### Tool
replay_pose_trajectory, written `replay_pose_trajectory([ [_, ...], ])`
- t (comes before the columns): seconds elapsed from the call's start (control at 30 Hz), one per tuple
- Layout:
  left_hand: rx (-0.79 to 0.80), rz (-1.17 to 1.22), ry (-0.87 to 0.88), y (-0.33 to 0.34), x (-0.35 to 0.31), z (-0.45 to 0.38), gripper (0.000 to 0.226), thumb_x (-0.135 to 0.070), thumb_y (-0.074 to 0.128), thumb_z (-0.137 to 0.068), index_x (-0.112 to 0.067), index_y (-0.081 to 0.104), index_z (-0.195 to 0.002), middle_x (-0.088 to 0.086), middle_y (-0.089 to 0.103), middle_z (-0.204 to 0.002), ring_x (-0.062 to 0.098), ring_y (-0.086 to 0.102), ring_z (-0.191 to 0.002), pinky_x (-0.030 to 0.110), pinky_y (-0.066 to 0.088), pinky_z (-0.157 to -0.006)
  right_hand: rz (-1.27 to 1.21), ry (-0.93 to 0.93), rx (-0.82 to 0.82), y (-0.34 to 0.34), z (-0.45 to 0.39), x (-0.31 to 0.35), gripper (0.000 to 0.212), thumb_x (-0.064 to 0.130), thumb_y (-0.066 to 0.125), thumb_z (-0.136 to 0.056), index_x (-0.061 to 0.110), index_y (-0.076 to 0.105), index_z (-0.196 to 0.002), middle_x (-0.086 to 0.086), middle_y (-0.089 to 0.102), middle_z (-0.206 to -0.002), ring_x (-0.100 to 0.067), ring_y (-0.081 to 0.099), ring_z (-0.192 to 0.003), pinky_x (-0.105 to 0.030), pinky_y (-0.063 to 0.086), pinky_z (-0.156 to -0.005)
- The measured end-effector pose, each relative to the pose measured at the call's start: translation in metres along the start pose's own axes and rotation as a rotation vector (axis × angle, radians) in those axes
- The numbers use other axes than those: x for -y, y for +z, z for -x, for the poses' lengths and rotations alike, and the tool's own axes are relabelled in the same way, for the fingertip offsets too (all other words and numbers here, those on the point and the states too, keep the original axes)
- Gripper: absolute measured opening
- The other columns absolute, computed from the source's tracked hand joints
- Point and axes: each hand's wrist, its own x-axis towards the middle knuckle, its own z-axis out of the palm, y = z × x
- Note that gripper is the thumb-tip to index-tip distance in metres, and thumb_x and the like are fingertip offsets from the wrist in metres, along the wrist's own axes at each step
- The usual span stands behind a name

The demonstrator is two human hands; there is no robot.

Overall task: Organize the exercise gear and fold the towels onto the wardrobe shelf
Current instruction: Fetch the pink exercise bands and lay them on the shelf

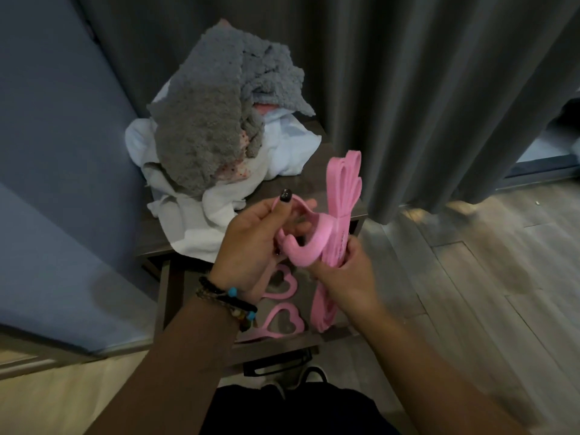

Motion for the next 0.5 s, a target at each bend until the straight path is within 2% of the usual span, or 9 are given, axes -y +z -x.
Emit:
replay_pose_trajectory([
  [0.1,-0.074,0.025,-0.018,-0.009,0.006,0.005,0.034,-0.028,0.06,-0.073,-0.002,0.068,-0.094,0.01,0.074,-0.092,0.016,0.069,-0.078,0.025,0.058,-0.064,0.027,0.011,-0.056,-0.001,0.0,-0.001,0.042,0.016,0.082,-0.073,0.01,0.055,-0.104,-0.008,0.064,-0.089,-0.012,0.064,-0.069,-0.02,0.054,-0.059],
  [0.23,-0.159,-0.083,-0.099,-0.037,0.03,0.018,0.032,-0.027,0.061,-0.076,-0.003,0.07,-0.095,0.013,0.074,-0.089,0.022,0.071,-0.078,0.032,0.059,-0.07,0.071,0.051,-0.163,-0.013,-0.006,-0.001,0.029,0.01,0.075,-0.077,0.018,0.055,-0.096,-0.004,0.062,-0.084,-0.017,0.062,-0.074,-0.022,0.056,-0.058],
  [0.3,-0.197,-0.166,-0.18,-0.056,0.046,0.025,0.022,-0.022,0.063,-0.077,-0.006,0.074,-0.087,0.012,0.074,-0.086,0.022,0.069,-0.078,0.033,0.056,-0.069,0.068,0.08,-0.18,-0.017,-0.008,-0.005,0.029,0.011,0.073,-0.078,0.022,0.054,-0.097,-0.004,0.064,-0.089,-0.019,0.066,-0.081,-0.027,0.058,-0.063],
  [0.37,-0.254,-0.161,-0.256,-0.075,0.062,0.028,0.014,-0.012,0.064,-0.077,-0.007,0.076,-0.084,0.01,0.073,-0.084,0.02,0.067,-0.078,0.032,0.052,-0.071,0.081,0.092,-0.2,-0.02,-0.008,-0.012,0.032,0.012,0.073,-0.079,0.019,0.052,-0.102,-0.001,0.062,-0.091,-0.017,0.064,-0.084,-0.025,0.054,-0.063],
  [0.4,-0.296,-0.171,-0.297,-0.083,0.067,0.029,0.014,-0.007,0.062,-0.083,-0.009,0.075,-0.085,0.007,0.073,-0.082,0.018,0.065,-0.078,0.031,0.05,-0.072,0.095,0.099,-0.211,-0.021,-0.008,-0.016,0.034,0.012,0.073,-0.079,0.018,0.051,-0.103,0.0,0.06,-0.091,-0.017,0.063,-0.085,-0.024,0.053,-0.063],
  [0.5,-0.451,-0.345,-0.375,-0.118,0.093,0.016,0.025,-0.006,0.058,-0.09,-0.014,0.071,-0.07,0.001,0.068,-0.068,0.015,0.063,-0.069,0.031,0.047,-0.07,0.106,0.13,-0.221,-0.019,0.0,-0.031,0.036,0.009,0.073,-0.078,0.019,0.047,-0.102,0.0,0.057,-0.092,-0.015,0.061,-0.083,-0.024,0.052,-0.06],
])
